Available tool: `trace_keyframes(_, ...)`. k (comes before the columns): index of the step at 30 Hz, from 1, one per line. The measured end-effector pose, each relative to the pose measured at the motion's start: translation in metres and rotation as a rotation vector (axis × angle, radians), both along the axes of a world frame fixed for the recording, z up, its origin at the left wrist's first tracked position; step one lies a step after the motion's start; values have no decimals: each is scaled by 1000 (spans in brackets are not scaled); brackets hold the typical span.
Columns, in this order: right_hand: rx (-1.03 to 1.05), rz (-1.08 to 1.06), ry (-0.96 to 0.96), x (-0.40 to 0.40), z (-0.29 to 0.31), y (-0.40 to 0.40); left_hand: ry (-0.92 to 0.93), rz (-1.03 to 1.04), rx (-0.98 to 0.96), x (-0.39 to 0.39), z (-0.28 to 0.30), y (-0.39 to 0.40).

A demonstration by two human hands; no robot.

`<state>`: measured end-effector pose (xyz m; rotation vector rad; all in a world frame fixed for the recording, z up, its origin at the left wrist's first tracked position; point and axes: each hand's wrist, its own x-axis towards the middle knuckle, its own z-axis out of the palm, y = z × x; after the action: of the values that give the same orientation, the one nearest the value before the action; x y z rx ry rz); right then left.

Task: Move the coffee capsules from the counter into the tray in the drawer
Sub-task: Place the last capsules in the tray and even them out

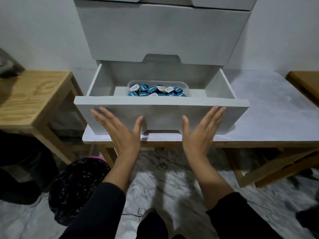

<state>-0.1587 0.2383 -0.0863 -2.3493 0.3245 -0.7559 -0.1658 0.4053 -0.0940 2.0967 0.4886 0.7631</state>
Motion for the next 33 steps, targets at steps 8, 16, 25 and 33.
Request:
trace_keyframes(8,116,-31,-147,44,-13,6,-127,-9,-15,40,-15,4)
trace_keyframes(16,137,-15,-186,93,-9,11,-167,-12,11,88,-10,8)
trace_keyframes(25,132,24,-145,150,-2,12,-102,-17,34,141,4,12)
trace_keyframes(33,88,5,-96,187,1,14,-50,-45,31,174,9,16)
